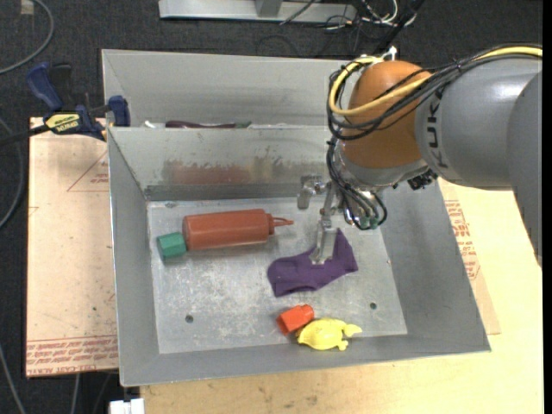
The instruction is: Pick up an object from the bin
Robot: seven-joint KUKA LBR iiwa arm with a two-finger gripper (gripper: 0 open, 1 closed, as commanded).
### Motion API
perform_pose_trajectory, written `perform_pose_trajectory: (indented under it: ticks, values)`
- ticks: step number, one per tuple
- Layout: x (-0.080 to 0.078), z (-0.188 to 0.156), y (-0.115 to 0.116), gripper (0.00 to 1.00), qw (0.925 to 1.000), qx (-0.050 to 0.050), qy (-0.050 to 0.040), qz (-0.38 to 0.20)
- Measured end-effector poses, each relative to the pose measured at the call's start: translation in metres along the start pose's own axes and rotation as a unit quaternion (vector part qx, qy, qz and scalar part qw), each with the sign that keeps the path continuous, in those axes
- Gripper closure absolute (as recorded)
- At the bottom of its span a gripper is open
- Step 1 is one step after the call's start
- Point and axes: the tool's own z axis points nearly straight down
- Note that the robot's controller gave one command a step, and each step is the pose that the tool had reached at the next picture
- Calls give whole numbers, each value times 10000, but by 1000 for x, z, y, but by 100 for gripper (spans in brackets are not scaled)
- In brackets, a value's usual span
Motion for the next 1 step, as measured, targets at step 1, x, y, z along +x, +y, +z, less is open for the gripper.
perform_pose_trajectory:
  ticks: [1]
  values:
    - [11, 37, -11, 0, 9991, -2, -1, -416]
